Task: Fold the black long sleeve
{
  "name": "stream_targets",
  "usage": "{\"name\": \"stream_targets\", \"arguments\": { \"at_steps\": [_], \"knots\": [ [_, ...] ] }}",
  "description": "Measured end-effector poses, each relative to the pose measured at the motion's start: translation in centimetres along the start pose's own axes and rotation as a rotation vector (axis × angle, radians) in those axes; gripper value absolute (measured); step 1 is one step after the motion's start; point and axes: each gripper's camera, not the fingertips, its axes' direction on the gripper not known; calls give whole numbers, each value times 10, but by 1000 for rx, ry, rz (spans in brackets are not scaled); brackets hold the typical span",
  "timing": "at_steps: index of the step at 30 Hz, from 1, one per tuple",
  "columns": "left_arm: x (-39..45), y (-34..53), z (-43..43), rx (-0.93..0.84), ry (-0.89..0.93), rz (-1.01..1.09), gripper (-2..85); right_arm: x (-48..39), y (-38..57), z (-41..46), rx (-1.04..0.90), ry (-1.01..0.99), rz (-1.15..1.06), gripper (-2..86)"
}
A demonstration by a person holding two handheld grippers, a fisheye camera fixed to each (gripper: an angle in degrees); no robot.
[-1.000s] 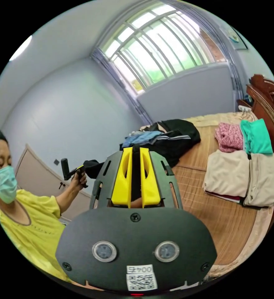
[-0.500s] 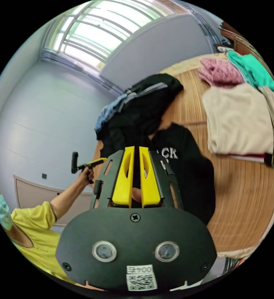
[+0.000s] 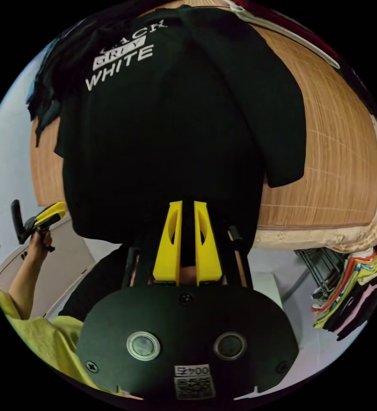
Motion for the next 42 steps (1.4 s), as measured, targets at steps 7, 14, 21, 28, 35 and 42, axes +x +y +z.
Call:
{"name": "stream_targets", "arguments": {
  "at_steps": [7, 14, 21, 28, 35, 42],
  "knots": [
    [39, -39, 21, -24, -19, 134, 136, 40, -16, 24, -53, 62, 32, 44],
    [88, -87, 34, 12, 14, 224, 143, 99, -2, 30, -1, -32, 32, 36],
    [122, -115, 44, 23, 30, 237, 137, 130, 6, 35, -13, 1, 38, 36],
    [159, -138, 57, 41, 52, 265, 134, 168, 8, 37, -94, -21, 47, 35],
    [189, -162, 68, 11, 42, 271, 126, 182, 12, 40, -182, 59, 9, 41],
    [216, -179, 76, -46, -9, 265, 122, 192, 26, 40, -208, 121, 10, 48]
  ]
}}
